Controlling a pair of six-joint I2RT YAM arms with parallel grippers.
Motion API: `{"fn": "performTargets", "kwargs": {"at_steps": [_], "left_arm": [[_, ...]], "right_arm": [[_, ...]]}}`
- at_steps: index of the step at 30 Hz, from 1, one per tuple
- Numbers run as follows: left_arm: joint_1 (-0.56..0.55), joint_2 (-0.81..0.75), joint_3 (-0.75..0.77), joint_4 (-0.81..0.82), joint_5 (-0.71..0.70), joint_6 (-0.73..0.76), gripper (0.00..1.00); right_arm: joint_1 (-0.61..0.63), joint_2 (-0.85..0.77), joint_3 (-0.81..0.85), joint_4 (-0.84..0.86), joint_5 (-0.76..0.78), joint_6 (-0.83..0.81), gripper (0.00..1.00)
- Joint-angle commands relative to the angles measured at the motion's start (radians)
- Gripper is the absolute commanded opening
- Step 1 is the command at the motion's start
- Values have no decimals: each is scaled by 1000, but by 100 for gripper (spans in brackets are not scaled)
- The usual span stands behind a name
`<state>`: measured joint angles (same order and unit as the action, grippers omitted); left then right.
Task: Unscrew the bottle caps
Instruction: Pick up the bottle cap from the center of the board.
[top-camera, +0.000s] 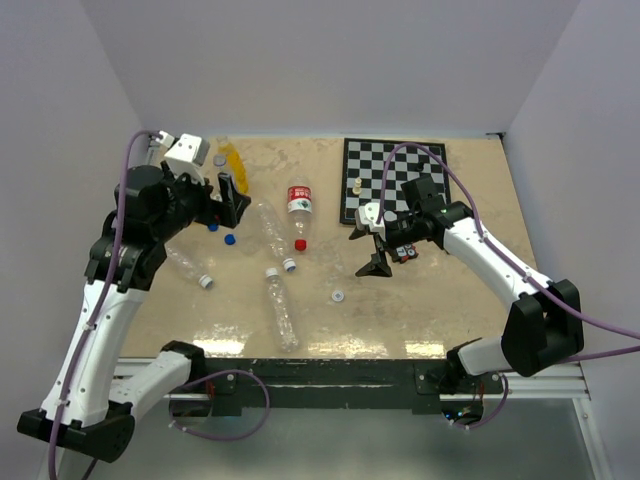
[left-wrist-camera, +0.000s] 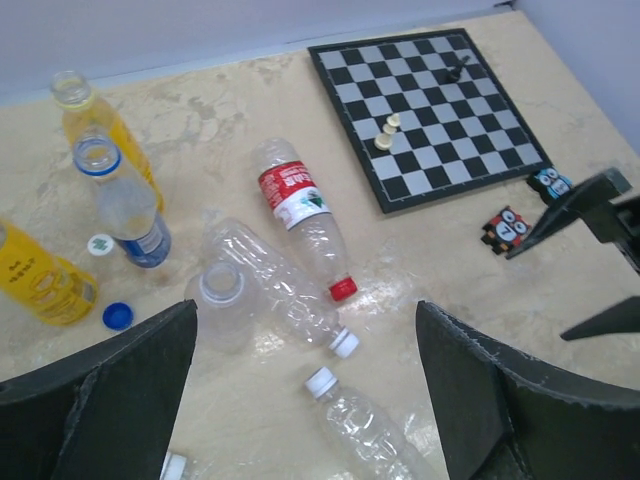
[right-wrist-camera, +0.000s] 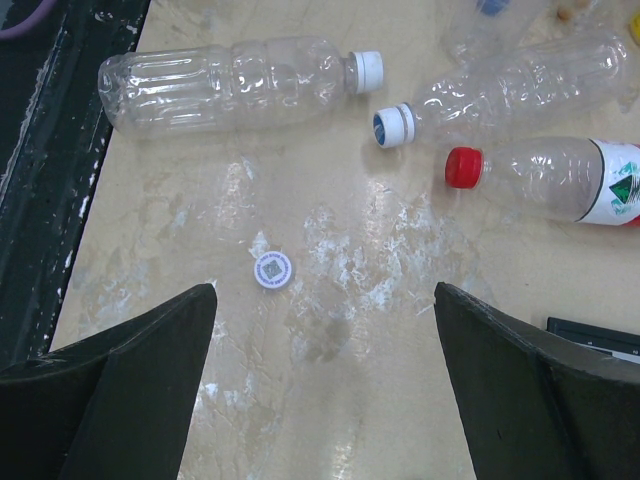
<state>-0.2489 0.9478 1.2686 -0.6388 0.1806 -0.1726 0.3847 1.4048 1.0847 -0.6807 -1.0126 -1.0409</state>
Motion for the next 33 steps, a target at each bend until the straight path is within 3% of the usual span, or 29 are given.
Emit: {"fn": "performTargets", "kwargs": {"at_steps": [1, 4, 10, 16, 25, 33], "left_arm": [[-13, -23, 34, -19, 175, -19, 93], [-70, -18, 15, -18, 183, -30, 91], [-383, 60, -8, -16, -12, -74, 89], [-524, 121, -77, 33, -81, -126, 87], [-584, 144, -305, 194, -112, -217, 86], [-586, 196, -414, 290, -106, -252, 84]], "right_arm": [[-6, -29, 34, 4, -12, -13, 93], [-6, -27, 32, 7, -11, -11, 94], [-12, -26, 30, 12, -7, -10, 93], [-20, -26, 30, 13, -4, -7, 93], [-20, -21, 27, 20, -1, -2, 94], [-20, -18, 26, 23, 3, 4, 94]]}}
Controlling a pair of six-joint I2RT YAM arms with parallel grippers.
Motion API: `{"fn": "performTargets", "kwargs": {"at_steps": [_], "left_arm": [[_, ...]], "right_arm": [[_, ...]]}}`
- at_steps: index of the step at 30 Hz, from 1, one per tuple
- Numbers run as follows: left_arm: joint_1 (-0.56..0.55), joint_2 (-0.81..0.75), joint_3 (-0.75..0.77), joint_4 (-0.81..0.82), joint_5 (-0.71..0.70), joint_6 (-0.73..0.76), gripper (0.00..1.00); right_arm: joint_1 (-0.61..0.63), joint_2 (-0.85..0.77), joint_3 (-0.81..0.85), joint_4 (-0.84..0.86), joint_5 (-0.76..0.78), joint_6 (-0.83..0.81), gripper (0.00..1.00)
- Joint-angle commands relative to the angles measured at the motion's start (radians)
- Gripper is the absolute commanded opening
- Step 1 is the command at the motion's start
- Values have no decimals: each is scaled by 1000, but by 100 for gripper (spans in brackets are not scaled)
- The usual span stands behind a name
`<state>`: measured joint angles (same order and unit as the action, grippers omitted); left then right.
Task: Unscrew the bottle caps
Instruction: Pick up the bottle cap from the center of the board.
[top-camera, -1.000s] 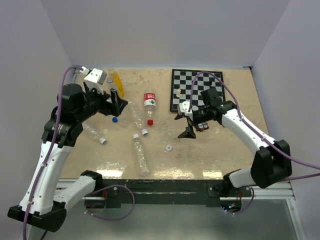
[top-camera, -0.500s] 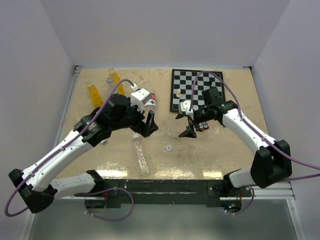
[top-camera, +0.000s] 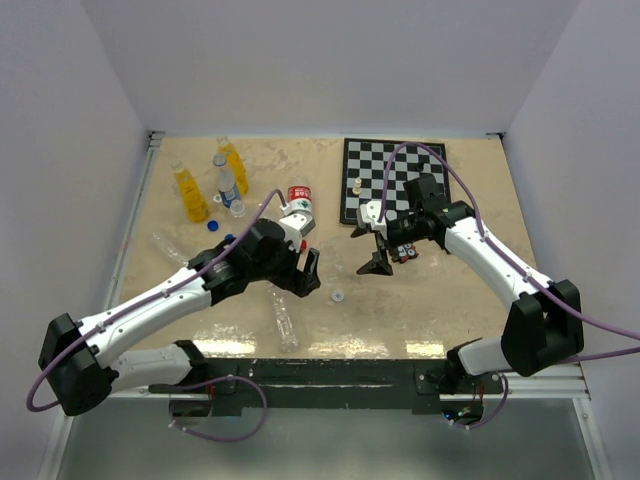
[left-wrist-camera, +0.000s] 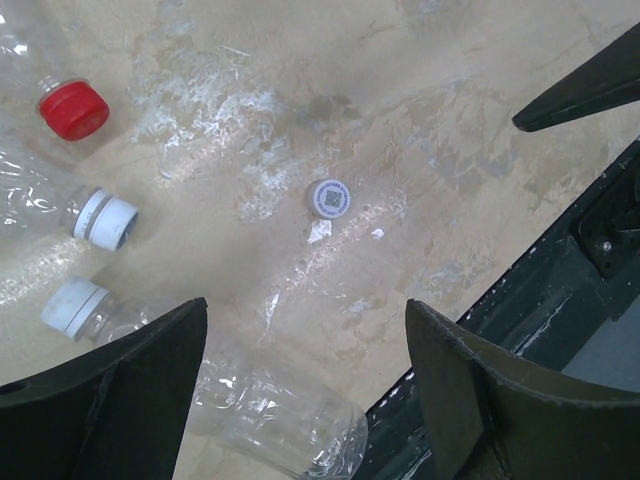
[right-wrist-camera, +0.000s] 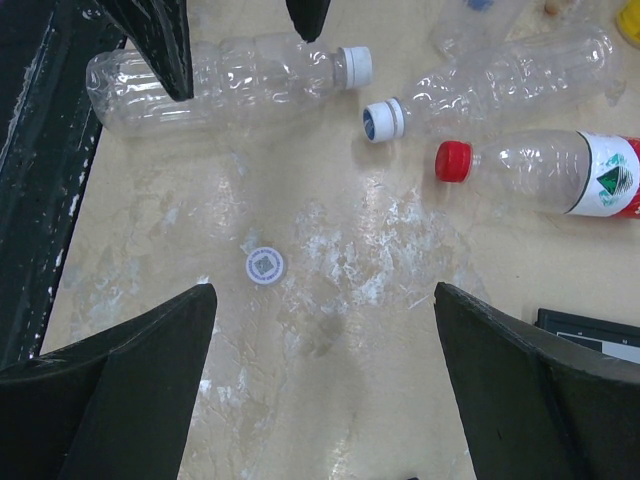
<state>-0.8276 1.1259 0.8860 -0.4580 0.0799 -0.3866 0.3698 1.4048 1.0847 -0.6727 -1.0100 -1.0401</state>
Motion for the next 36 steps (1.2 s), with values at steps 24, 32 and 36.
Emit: {"fn": "performTargets", "kwargs": {"at_steps": [24, 32, 36], "left_arm": [[-41, 147, -98, 222, -3, -63, 83], [-57, 189, -98, 231, -11, -63, 82], [-65, 209, -96, 232, -14, -64, 82]], "right_arm": [[-5, -12, 24, 19, 5, 6, 94], [-5, -12, 24, 22, 5, 6, 94], [-5, -12, 24, 22, 7, 6, 94]]}}
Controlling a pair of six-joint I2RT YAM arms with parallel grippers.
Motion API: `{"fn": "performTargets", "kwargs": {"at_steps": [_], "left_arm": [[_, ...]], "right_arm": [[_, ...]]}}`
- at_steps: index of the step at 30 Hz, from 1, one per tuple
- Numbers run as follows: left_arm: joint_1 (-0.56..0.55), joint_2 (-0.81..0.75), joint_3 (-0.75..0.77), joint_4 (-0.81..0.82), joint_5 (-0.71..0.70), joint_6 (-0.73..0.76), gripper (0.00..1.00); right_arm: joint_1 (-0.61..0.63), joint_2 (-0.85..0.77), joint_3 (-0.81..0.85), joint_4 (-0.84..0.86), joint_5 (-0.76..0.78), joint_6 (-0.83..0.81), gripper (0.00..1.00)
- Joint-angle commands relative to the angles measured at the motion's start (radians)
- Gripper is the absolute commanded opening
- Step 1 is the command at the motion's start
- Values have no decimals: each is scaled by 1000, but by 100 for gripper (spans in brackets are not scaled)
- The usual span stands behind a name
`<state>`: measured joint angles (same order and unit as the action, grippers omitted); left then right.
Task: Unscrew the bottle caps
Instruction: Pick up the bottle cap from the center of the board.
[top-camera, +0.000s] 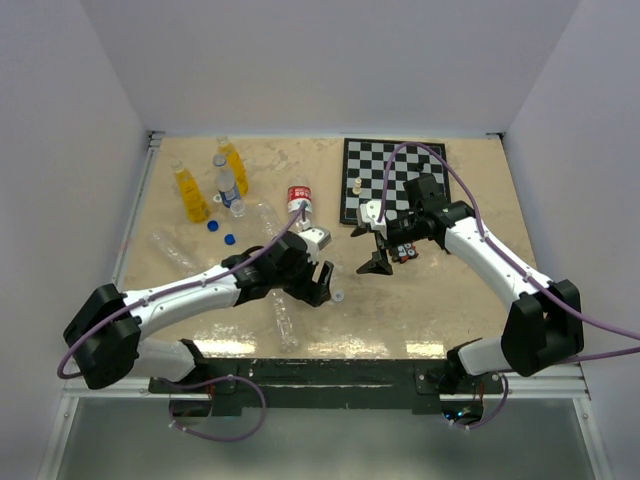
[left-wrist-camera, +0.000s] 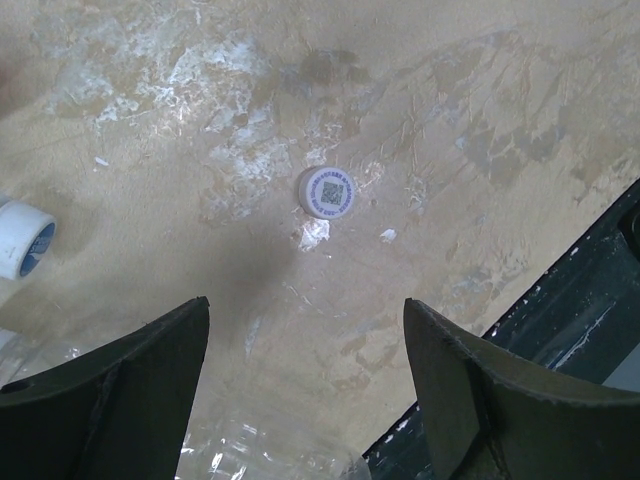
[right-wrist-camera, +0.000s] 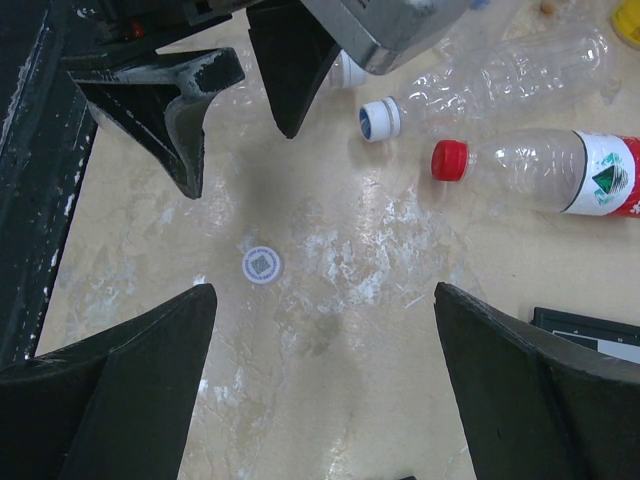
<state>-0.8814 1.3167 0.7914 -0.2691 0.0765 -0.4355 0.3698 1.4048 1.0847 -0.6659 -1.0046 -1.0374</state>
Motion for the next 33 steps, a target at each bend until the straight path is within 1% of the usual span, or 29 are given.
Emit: {"fn": "performTargets", "kwargs": {"at_steps": [1, 8, 13, 19, 24, 31, 33], "left_arm": [[-13, 22, -1, 45, -12, -14, 82], [-19, 58, 2, 60, -12, -12, 82], [-21, 110, 29, 67, -17, -5, 82], [-27, 188, 83, 70, -4, 11, 78], [-65, 254, 130, 71, -4, 15, 74], [-114, 364, 219, 27, -72, 0, 67], [-126, 394, 247, 4, -110, -5, 67]], "right_arm": [[-5, -12, 24, 15, 1, 5, 94], [-5, -10, 24, 17, 3, 5, 94], [-5, -10, 24, 17, 3, 5, 94], [-5, -10, 24, 15, 4, 5, 94], [-5, -12, 26, 15, 8, 5, 94], [-5, -12, 26, 14, 14, 2, 94], [-5, -12, 27, 12, 15, 0, 94]]}}
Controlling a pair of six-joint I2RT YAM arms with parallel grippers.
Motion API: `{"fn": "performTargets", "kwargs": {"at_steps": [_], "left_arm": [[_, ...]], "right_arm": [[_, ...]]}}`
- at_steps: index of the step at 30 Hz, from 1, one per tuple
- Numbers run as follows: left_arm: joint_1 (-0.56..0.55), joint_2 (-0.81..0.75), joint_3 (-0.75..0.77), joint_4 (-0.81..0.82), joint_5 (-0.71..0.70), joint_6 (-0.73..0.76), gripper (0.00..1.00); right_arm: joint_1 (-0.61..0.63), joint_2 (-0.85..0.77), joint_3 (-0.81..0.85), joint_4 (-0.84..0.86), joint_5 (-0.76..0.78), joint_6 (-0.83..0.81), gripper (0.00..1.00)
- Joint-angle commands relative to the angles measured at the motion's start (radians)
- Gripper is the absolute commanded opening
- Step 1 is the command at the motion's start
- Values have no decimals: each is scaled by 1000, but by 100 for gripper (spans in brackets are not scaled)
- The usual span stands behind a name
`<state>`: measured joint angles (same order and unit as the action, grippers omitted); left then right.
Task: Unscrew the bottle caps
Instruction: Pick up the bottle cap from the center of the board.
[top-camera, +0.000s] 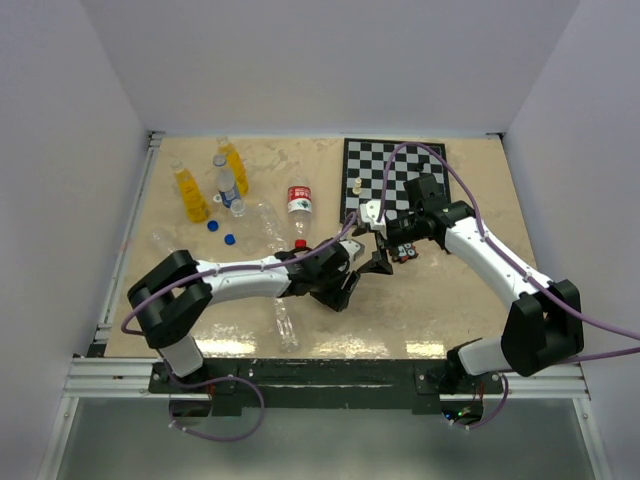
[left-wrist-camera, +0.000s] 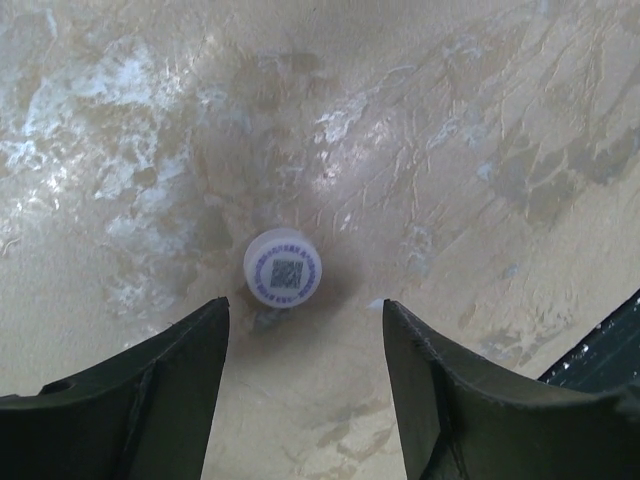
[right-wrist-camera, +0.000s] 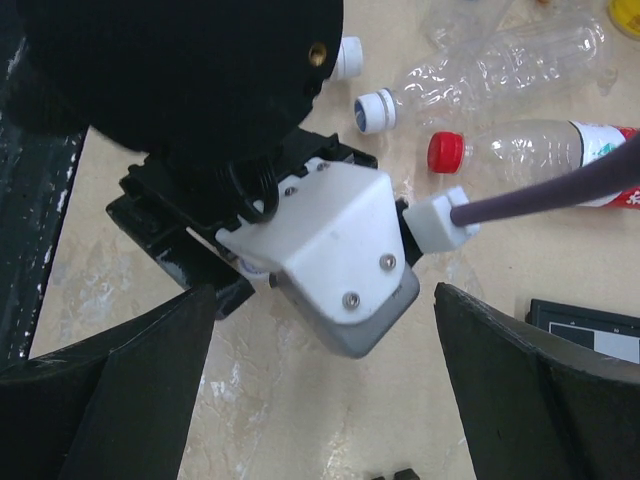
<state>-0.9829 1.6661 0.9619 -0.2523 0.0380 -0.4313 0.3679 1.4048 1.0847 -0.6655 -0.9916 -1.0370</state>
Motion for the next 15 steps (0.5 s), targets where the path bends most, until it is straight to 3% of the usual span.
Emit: {"fn": "performTargets", "kwargs": {"at_steps": [1, 15], "left_arm": [[-28, 56, 89, -24, -82, -11, 64], [-42, 150, 176, -80, -125, -7, 54]], "right_arm": [[-4, -12, 26, 14, 4, 0, 94], [-6, -12, 26, 12, 4, 0, 94]]}}
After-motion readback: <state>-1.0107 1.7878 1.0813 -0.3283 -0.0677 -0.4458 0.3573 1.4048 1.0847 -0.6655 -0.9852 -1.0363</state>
